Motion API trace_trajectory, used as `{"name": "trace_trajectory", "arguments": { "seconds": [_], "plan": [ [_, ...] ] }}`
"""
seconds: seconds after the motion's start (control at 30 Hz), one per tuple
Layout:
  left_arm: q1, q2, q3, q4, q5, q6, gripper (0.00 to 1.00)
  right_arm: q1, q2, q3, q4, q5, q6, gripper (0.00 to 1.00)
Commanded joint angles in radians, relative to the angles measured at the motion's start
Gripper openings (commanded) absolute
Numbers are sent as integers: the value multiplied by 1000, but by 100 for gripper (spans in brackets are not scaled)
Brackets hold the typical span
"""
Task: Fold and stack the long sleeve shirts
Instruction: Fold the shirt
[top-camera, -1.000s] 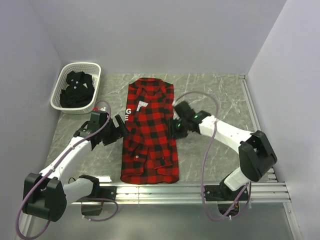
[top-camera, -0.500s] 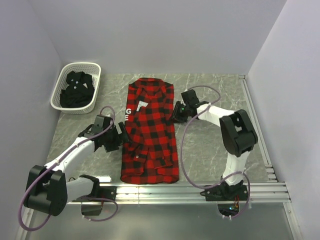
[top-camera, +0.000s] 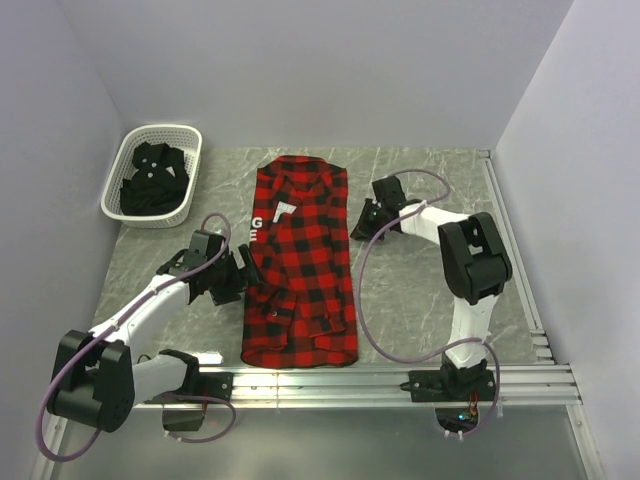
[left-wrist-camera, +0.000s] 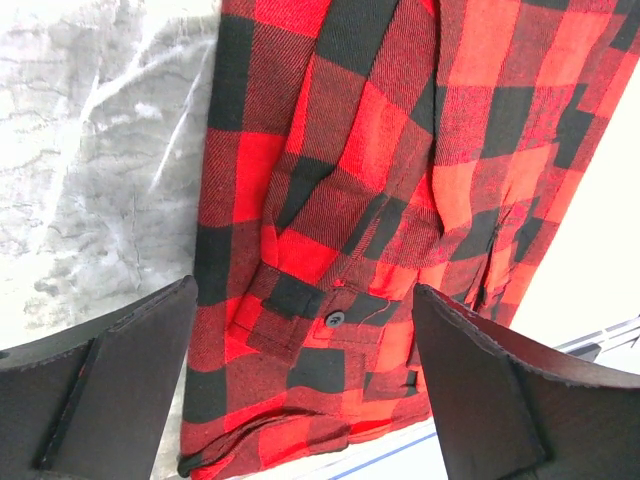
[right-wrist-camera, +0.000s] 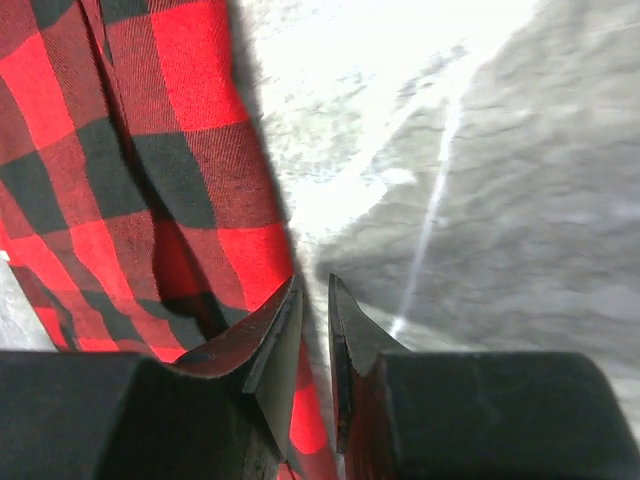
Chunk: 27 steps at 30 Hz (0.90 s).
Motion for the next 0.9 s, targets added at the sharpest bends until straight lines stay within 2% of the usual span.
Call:
{"name": "trace_trajectory", "arguments": {
  "seconds": [0.0,0.07,0.2,0.3,0.43,0.53,0.63,0.87],
  "plan": [
    [-4,-24,1,-30,24,-28,95,-9,-126,-45,-10,14,-27,26],
    [-4,-34,3,-79,15,-42,95,-6,-212,-96,-26,2,-17,29],
    [-4,-59,-8,-156,16,-69,93,3,-364,-275,-76,-14,-4,46],
    [-18,-79,-23,-199,28,-104,89,22,-487,-393,-119,-35,3,52],
    [-30,-103,-61,-189,33,-144,86,112,-614,-496,-126,-52,25,52],
    [-46,-88,-80,-147,34,-175,81,171,-629,-516,-139,-18,55,49],
    [-55,-53,-112,-95,47,-197,76,217,-616,-536,-117,-11,78,48],
    [-64,25,-140,-18,30,-201,63,218,-512,-526,-42,-53,83,46]
  ]
}}
